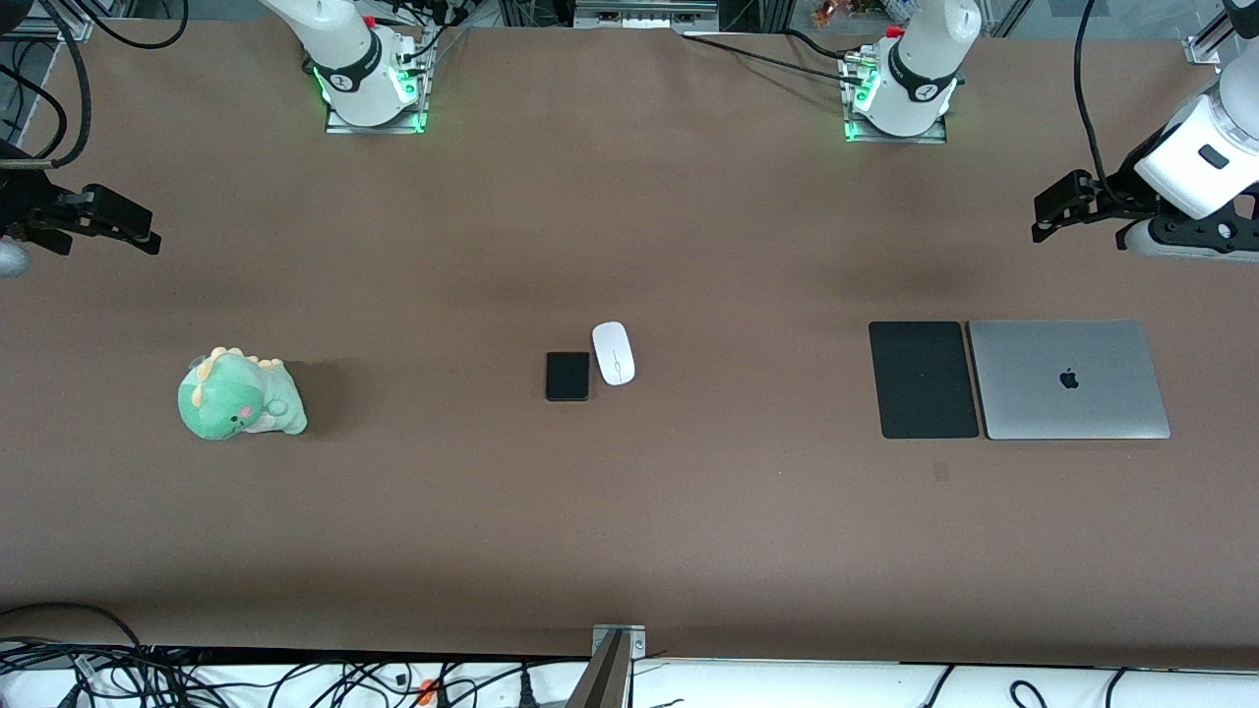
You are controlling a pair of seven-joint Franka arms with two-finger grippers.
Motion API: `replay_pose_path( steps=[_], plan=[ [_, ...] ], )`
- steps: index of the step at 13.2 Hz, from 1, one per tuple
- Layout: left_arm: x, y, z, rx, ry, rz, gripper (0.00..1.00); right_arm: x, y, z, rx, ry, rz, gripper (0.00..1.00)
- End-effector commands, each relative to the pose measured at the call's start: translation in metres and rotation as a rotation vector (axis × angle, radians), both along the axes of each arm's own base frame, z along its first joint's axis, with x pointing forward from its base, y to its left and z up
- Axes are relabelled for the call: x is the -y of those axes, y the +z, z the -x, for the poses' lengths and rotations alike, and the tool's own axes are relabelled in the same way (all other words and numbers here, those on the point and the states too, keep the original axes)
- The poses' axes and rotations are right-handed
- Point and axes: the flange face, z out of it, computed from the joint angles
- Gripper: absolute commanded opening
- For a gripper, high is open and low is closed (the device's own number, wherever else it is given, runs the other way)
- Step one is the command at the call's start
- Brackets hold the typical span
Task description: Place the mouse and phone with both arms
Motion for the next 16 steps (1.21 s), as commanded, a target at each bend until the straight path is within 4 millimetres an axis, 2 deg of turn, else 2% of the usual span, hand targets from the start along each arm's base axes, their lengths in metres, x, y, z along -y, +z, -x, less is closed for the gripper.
replay_pose_path(
  steps=[1, 4, 16],
  plan=[
    [-0.0028, 0.0054, -0.0004, 0.008, -0.049, -0.002, 1.0, 0.0012, 0.0062, 0.0048, -0.001, -0.007, -0.02, 1.0],
    [-0.0123, 0.0057, 0.0009, 0.003, -0.033, -0.001, 1.0, 0.0011, 0.0056, 0.0024, 0.009, -0.007, -0.02, 1.0],
    [-0.0107, 0.0112, 0.0003, 0.006, -0.026, -0.001, 1.0, 0.0001, 0.0056, 0.0023, 0.009, -0.005, -0.021, 1.0]
  ],
)
